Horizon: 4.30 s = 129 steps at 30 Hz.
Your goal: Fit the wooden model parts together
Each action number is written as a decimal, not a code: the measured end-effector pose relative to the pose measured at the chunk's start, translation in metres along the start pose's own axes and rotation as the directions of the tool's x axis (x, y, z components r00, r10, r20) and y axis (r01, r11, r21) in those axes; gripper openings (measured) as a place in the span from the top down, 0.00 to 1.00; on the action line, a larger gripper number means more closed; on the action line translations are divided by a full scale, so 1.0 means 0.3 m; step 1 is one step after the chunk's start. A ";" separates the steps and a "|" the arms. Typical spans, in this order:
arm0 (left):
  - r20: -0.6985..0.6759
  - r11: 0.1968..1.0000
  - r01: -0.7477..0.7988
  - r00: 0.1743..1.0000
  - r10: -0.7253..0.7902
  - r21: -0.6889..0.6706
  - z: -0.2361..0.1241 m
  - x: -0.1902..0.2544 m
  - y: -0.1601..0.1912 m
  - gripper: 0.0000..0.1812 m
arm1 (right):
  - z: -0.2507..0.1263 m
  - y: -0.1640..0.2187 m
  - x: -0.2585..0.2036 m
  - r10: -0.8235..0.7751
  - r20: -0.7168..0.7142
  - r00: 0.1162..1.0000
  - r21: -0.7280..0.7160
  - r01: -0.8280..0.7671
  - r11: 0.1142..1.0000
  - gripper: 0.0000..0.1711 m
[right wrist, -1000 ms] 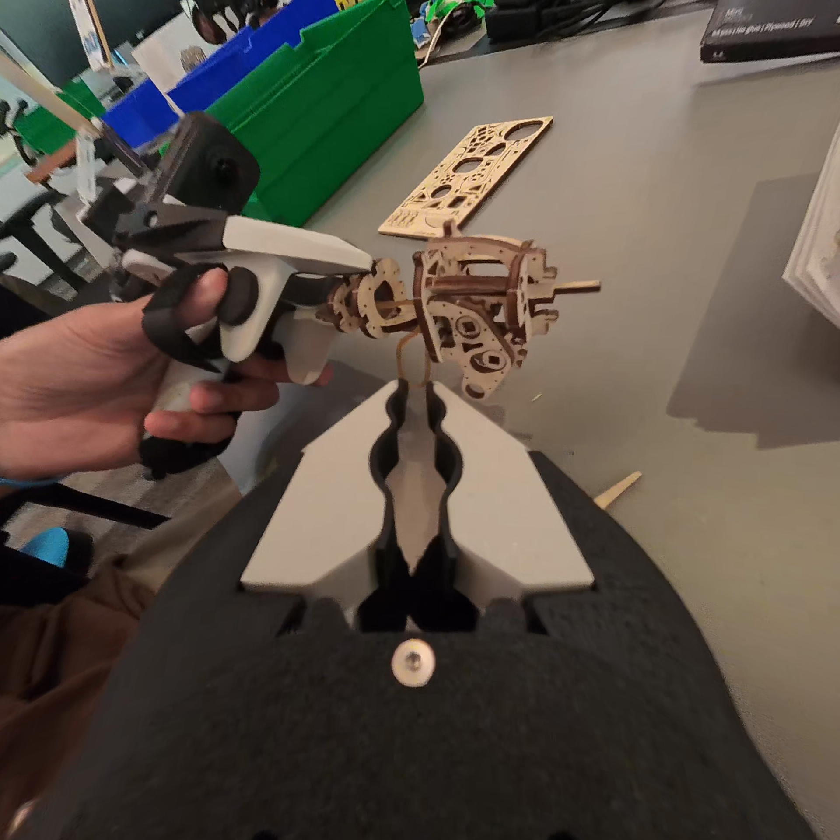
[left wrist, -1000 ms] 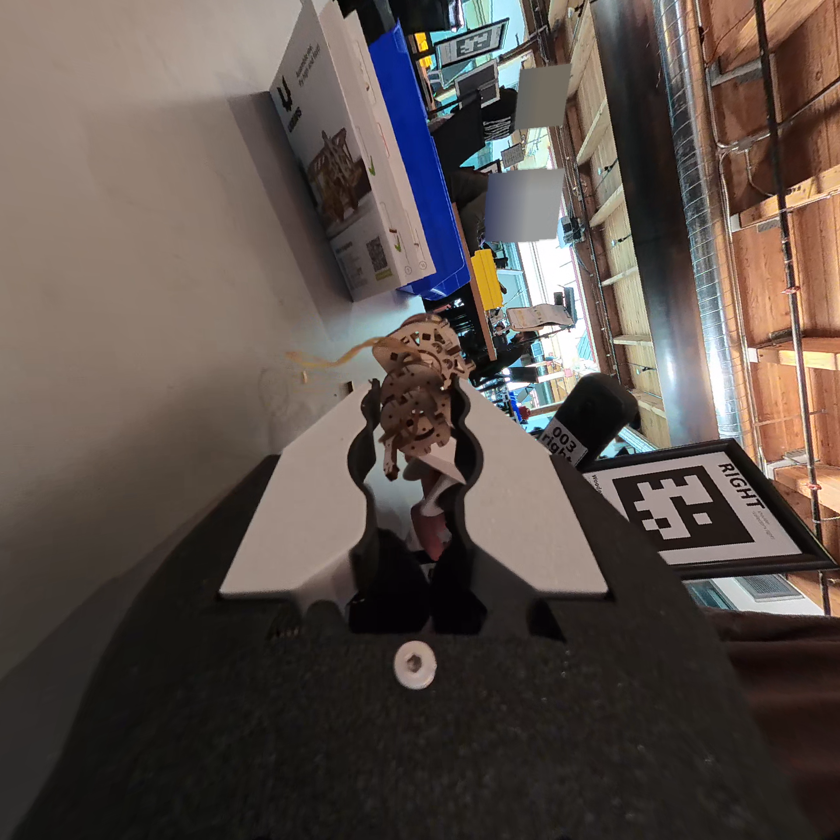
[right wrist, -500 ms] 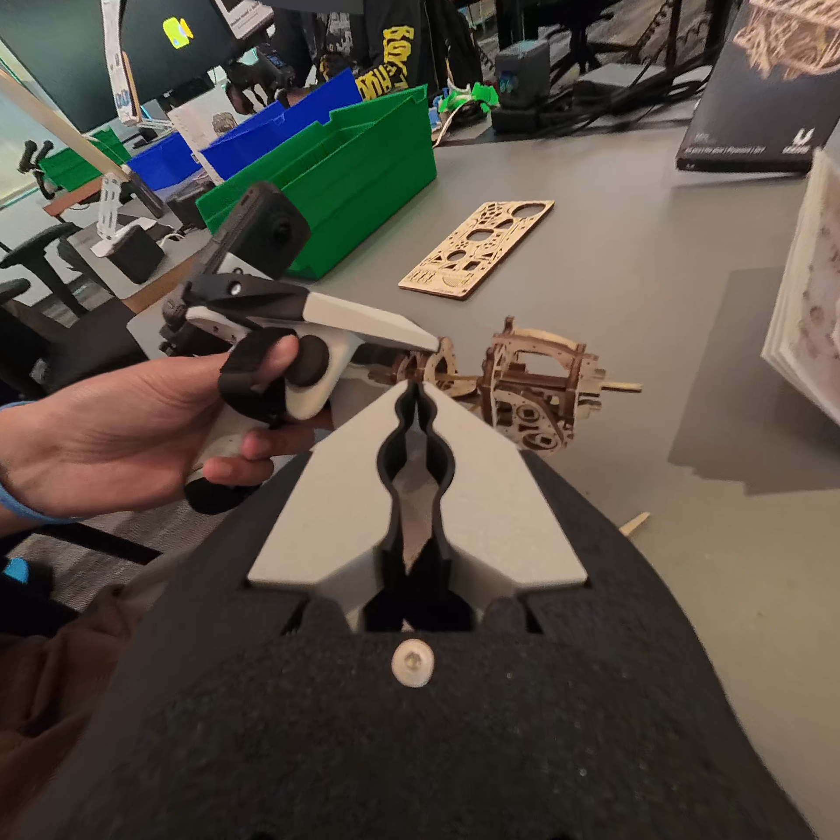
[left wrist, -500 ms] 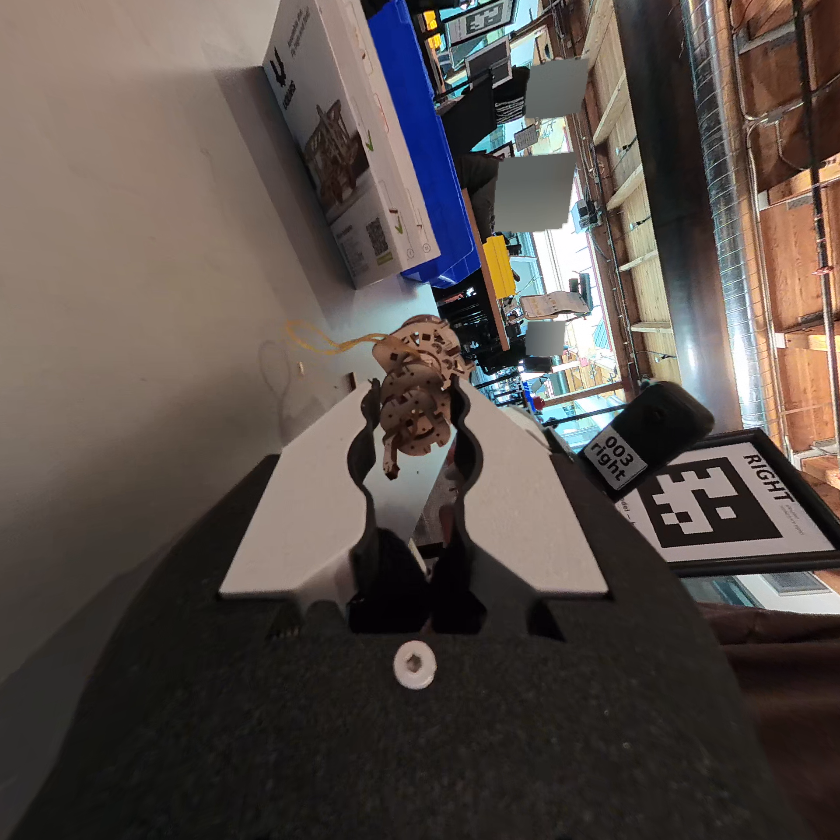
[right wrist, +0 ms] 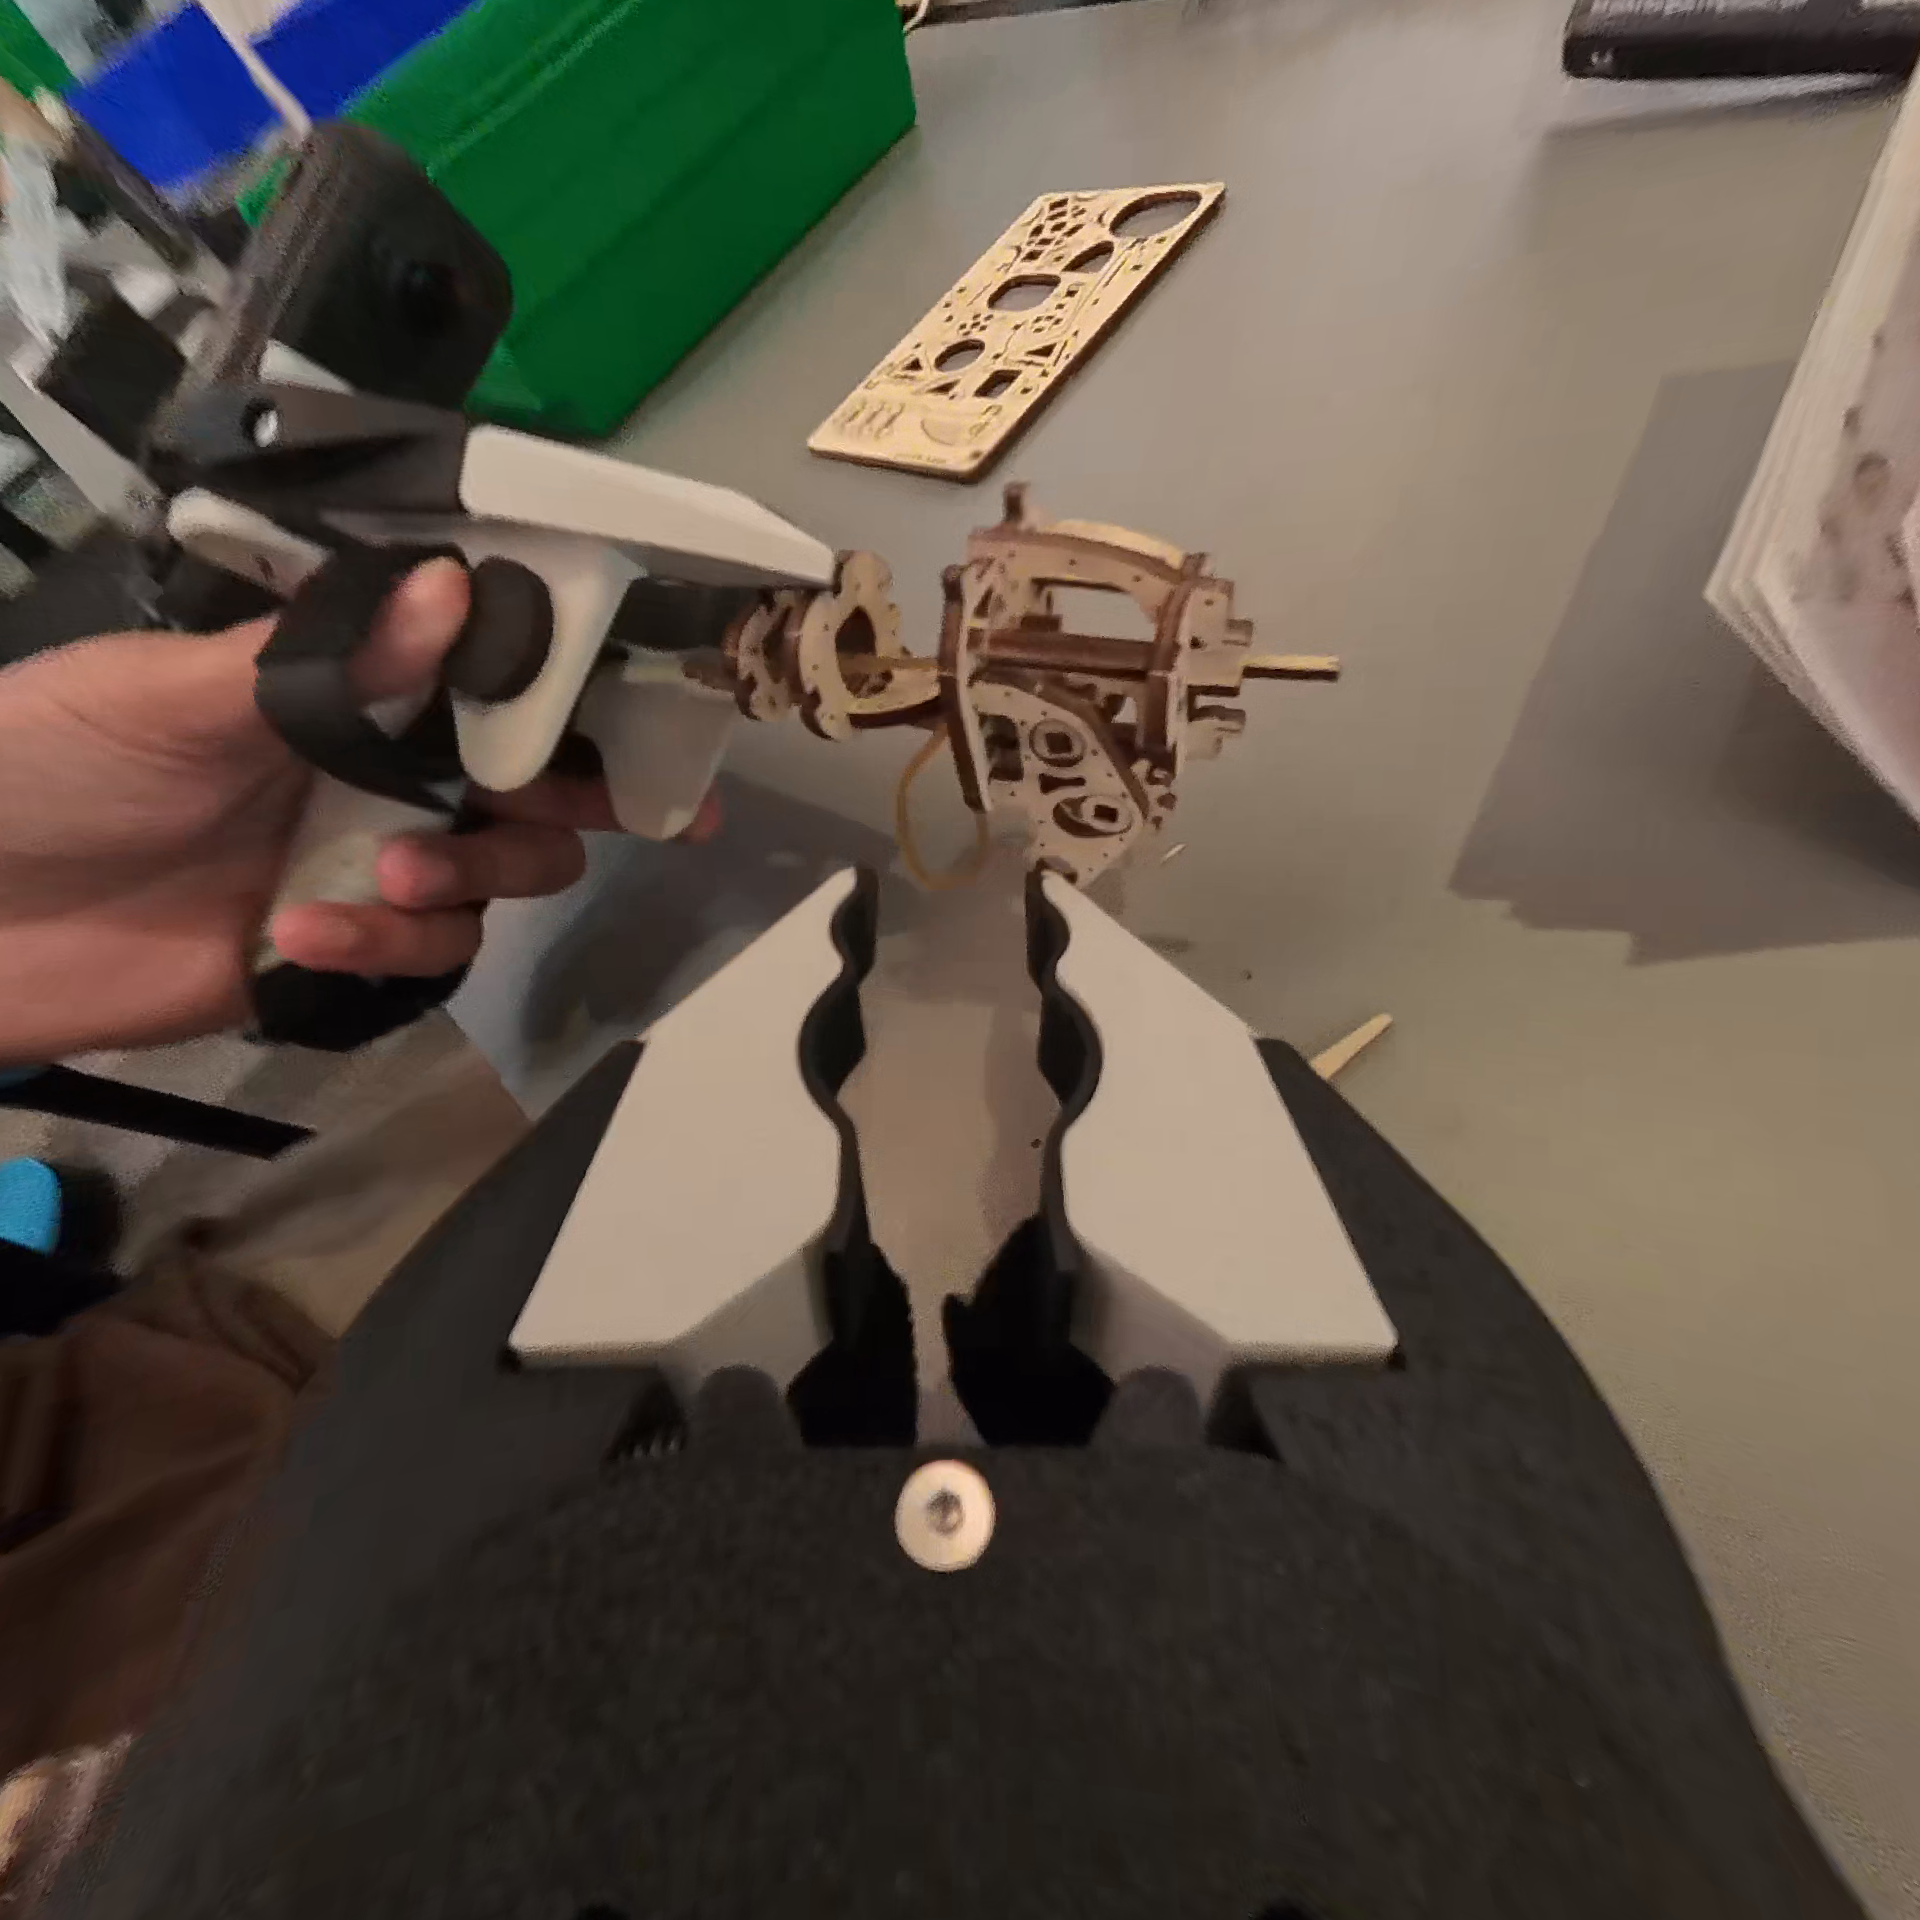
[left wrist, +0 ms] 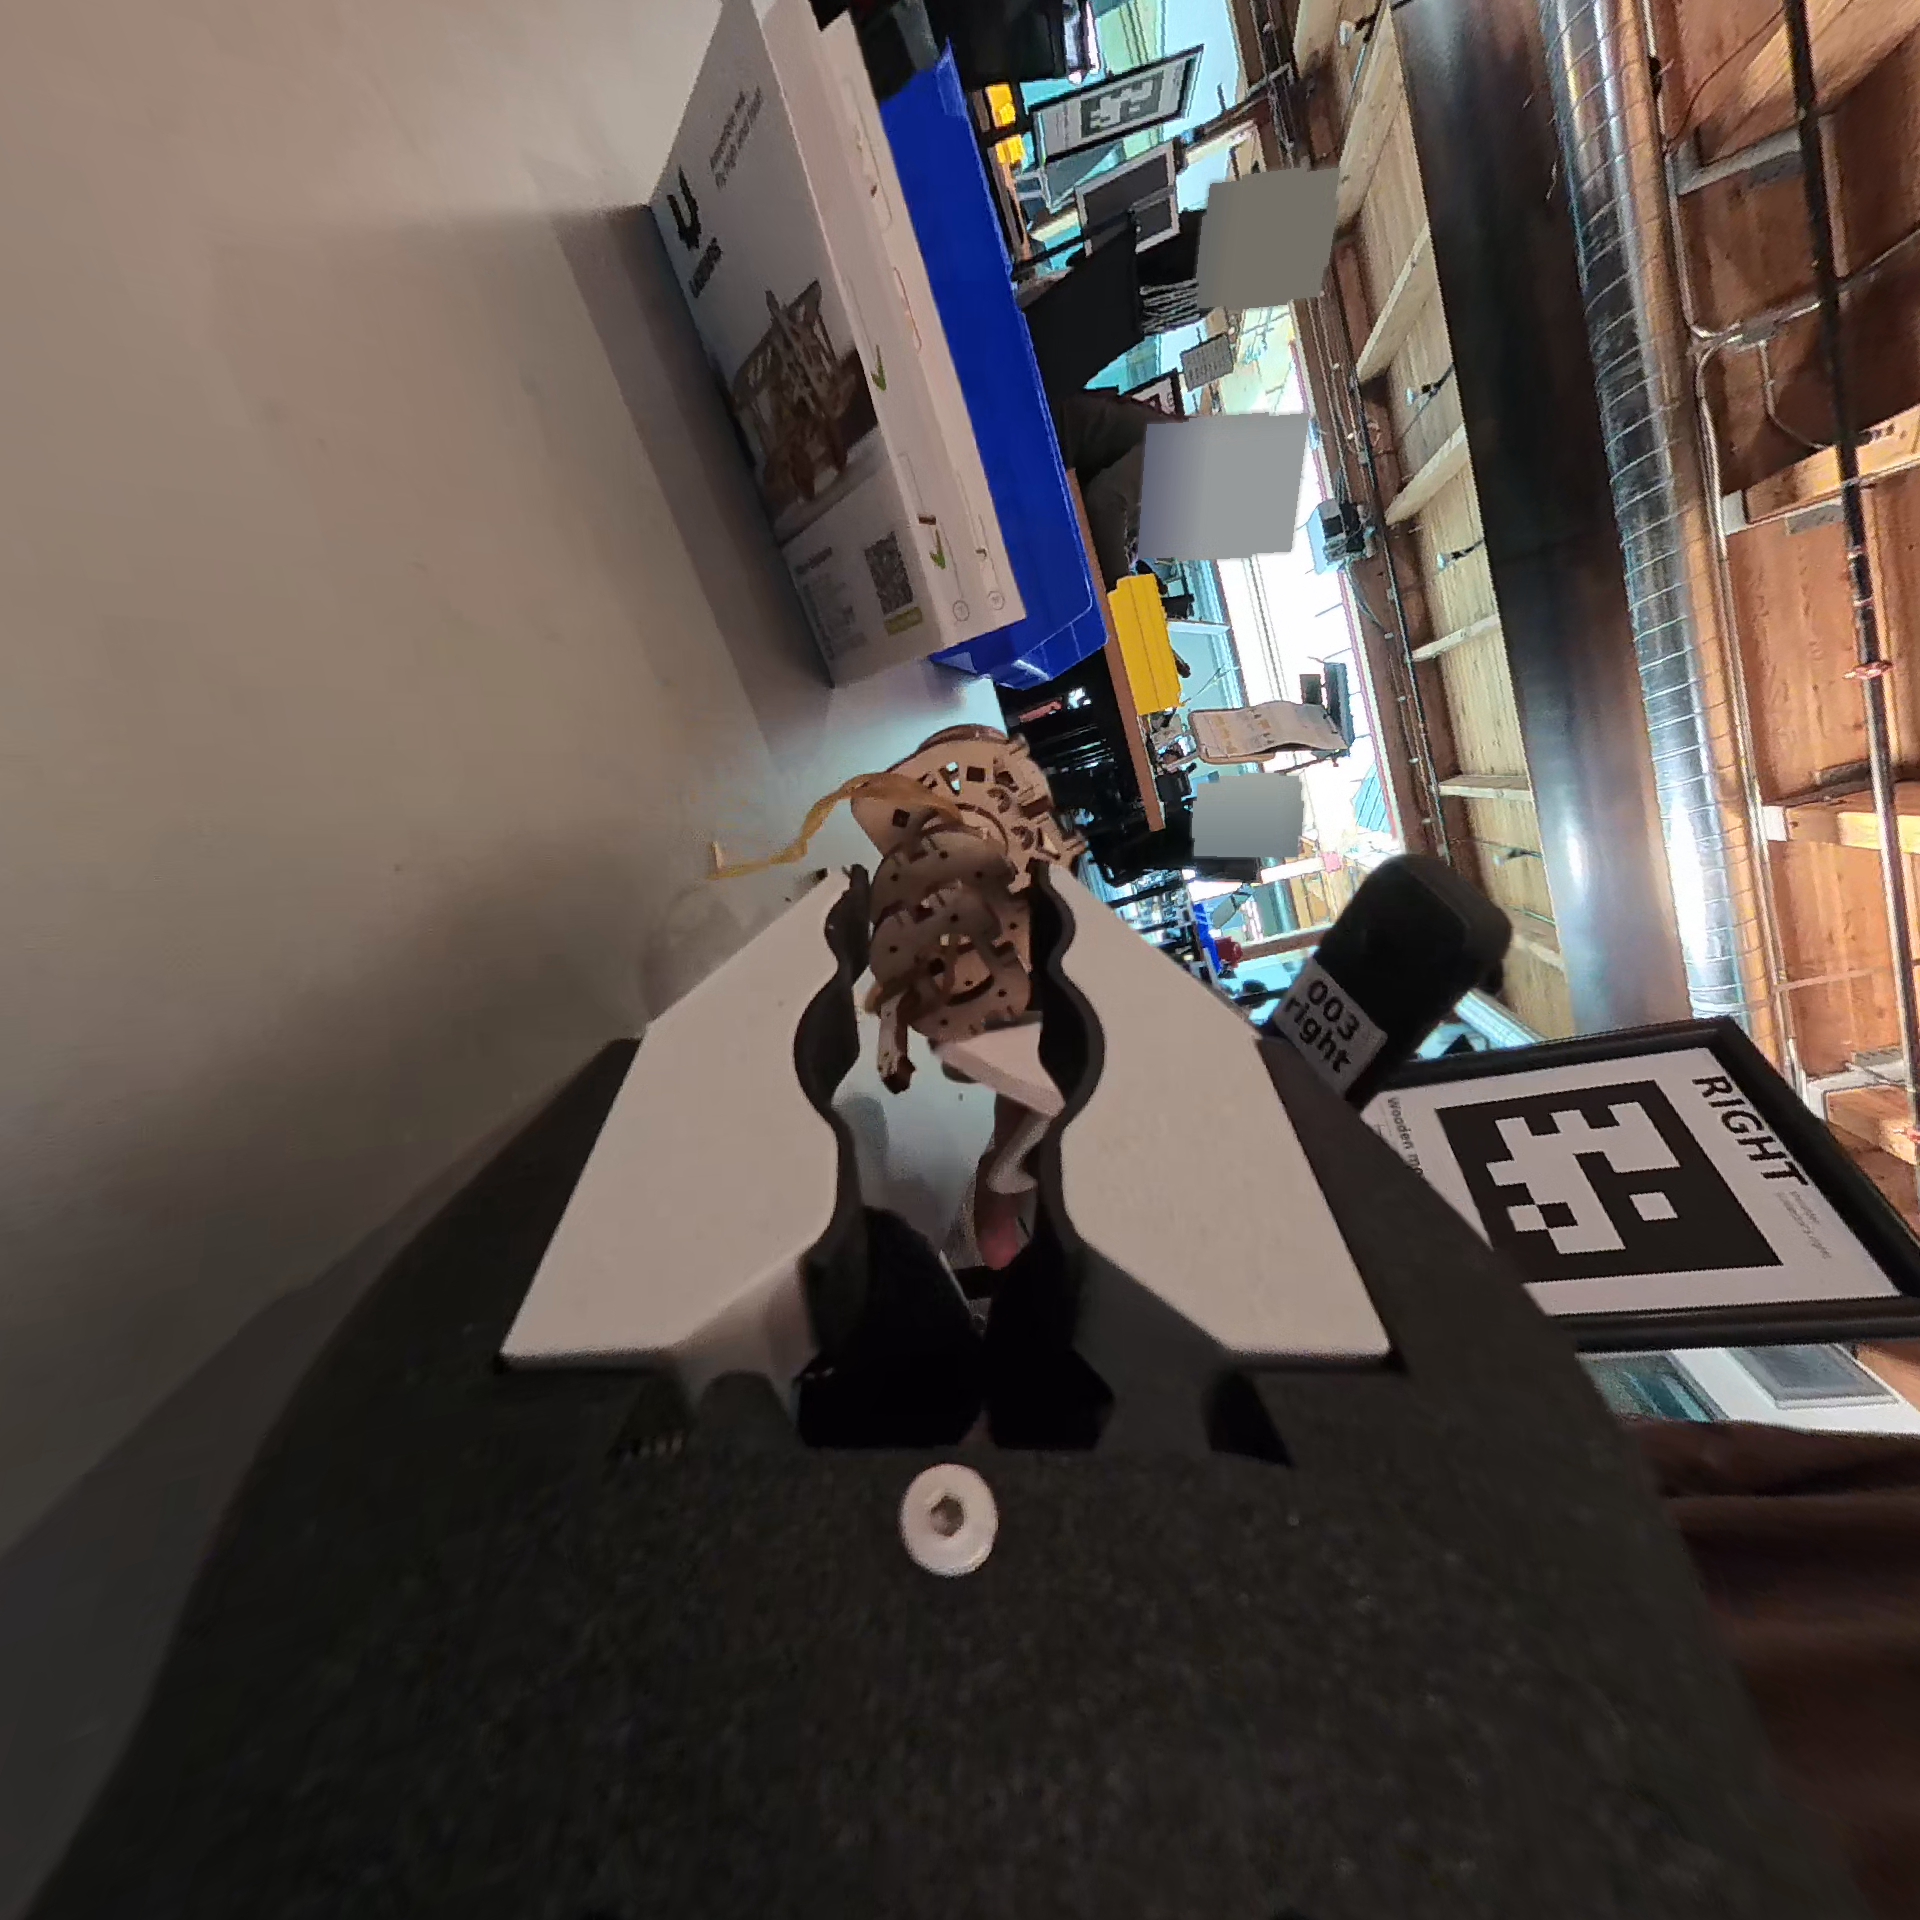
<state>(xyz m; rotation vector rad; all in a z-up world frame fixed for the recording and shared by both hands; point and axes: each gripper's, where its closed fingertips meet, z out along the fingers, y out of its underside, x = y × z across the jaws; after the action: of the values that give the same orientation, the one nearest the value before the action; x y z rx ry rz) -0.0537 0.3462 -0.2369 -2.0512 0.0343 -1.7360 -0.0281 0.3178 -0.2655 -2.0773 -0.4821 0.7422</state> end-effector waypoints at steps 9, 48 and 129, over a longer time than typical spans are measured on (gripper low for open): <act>0.021 1.000 0.005 1.000 -0.005 0.016 -0.003 -0.015 -0.007 0.84 | -0.010 -0.019 -0.031 0.040 0.027 0.999 0.046 -0.041 0.998 0.91; 0.006 1.000 0.024 1.000 -0.024 -0.012 0.008 -0.006 0.020 0.84 | 0.007 -0.052 -0.036 -0.213 -0.169 0.962 0.046 0.224 0.974 1.00; -0.121 0.965 0.250 0.958 -0.259 -0.079 0.038 0.006 0.080 0.86 | 0.000 -0.011 -0.142 -0.255 0.071 0.964 -0.448 0.259 0.856 0.62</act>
<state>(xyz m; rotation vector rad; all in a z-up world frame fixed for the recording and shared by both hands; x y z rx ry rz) -0.0362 0.3278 -0.2448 -2.0578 -0.1431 -2.0469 -0.0603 0.2952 -0.2488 -2.3704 -0.9987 0.5096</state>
